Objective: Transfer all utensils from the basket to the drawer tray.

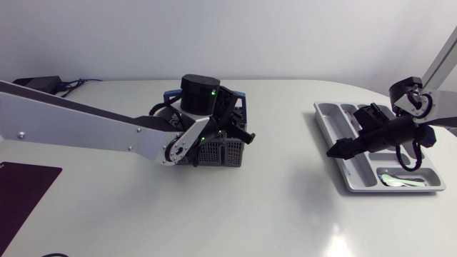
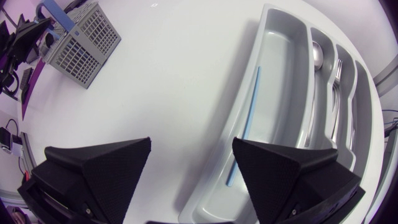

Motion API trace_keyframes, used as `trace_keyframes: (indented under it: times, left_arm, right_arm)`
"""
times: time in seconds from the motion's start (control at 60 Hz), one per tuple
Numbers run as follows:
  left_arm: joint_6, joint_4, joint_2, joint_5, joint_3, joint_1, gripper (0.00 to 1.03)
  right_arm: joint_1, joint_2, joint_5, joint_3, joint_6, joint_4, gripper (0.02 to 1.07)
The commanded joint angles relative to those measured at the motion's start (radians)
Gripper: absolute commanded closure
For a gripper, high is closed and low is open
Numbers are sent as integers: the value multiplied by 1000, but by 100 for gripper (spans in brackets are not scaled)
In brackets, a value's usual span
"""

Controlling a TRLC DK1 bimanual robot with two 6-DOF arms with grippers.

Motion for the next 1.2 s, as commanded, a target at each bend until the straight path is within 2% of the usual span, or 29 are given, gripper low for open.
trace_keyframes:
  times: [0.0,0.383,0.7,0.9,1.05,1.183]
  left_arm:
    - [-4,26,-43,-7,-38,5,100]
    - [-61,46,-150,-6,-76,8,99]
    - [-145,-31,-326,14,-70,-3,99]
    - [-185,-180,-435,37,-25,-16,99]
    - [-239,-303,-469,118,17,0,100]
    - [-288,-412,-471,223,63,23,100]
  right_arm:
    - [6,16,4,-27,10,1,12]
    - [23,-27,4,-37,10,3,10]
    - [81,-131,-5,-60,7,3,7]
    - [153,-240,-36,-72,4,-7,7]
    - [253,-341,-57,-73,5,-24,7]
    - [376,-384,-57,-57,27,-36,8]
